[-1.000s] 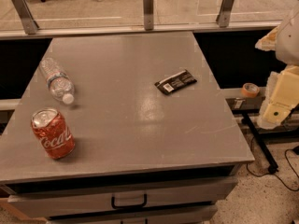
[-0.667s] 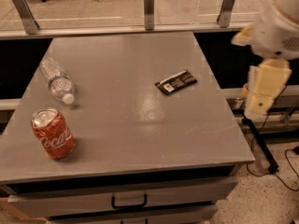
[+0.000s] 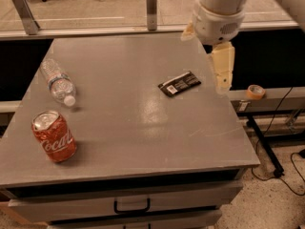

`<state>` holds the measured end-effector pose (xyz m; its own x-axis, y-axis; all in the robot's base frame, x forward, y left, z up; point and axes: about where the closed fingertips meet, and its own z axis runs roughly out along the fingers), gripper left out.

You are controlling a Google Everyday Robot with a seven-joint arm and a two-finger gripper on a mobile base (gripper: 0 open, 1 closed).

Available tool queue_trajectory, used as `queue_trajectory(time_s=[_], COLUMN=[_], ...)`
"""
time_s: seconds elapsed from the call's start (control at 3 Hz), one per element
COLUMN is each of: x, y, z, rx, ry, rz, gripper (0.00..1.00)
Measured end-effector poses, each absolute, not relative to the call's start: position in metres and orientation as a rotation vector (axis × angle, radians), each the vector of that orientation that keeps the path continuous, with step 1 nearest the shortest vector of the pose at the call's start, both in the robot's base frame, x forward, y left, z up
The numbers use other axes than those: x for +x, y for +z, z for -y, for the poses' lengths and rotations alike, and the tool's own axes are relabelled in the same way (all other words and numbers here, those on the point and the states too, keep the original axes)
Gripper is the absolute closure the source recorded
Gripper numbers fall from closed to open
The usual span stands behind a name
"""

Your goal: Move rxbar chocolate near water bottle

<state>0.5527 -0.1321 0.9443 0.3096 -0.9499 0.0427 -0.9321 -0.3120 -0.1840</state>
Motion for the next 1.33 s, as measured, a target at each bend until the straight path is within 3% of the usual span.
queue_trajectory(time_s=[1.0,1.33], x=[0.664,0.672], y=[0.881,0.856], z=[0.118,0.124], rx=[-2.667,-2.716], ry=[-0.201,-0.157], rz=[-1.573,-1.553], gripper=[0.0,0.18])
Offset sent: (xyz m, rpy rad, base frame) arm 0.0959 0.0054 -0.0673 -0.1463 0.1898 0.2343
